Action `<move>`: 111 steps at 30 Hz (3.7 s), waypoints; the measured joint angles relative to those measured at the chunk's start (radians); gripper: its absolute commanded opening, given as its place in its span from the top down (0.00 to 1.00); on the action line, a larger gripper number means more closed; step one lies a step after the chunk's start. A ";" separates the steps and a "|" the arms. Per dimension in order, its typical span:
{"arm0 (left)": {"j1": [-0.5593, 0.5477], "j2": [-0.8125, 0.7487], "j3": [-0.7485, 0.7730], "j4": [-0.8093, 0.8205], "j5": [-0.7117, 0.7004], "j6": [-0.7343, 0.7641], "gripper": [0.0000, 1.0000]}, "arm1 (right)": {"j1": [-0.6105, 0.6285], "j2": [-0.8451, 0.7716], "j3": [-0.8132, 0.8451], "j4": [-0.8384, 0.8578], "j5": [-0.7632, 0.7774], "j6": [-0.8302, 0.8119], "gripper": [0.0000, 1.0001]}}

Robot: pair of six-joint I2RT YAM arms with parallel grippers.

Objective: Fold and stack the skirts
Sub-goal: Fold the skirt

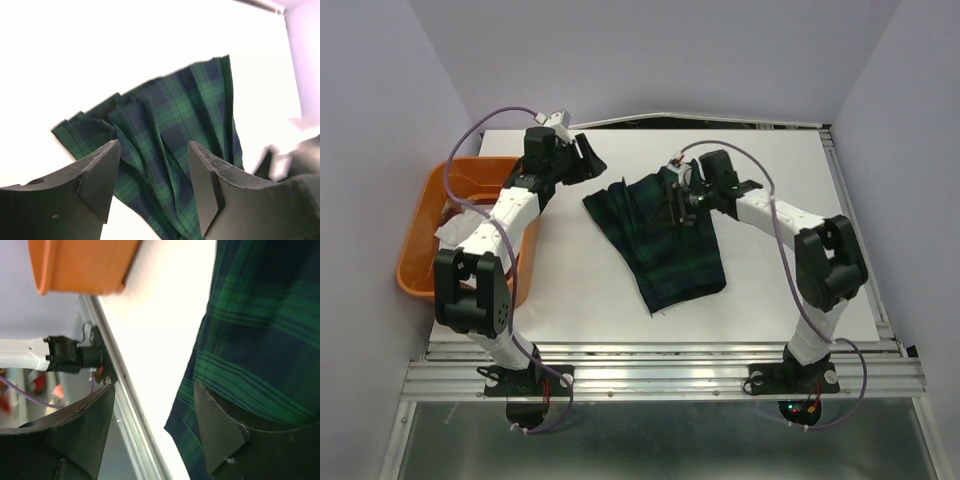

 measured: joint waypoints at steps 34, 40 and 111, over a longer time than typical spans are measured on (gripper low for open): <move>-0.115 0.227 0.199 -0.230 -0.128 0.066 1.00 | -0.142 -0.098 -0.231 -0.358 0.421 -0.423 0.38; -0.122 0.146 0.146 -0.268 -0.215 0.100 1.00 | -0.142 -0.098 -0.235 -0.358 0.385 -0.429 0.35; -1.109 -0.018 -0.446 -0.133 -0.631 1.081 1.00 | -0.148 -0.040 0.010 -0.388 0.072 -0.433 0.22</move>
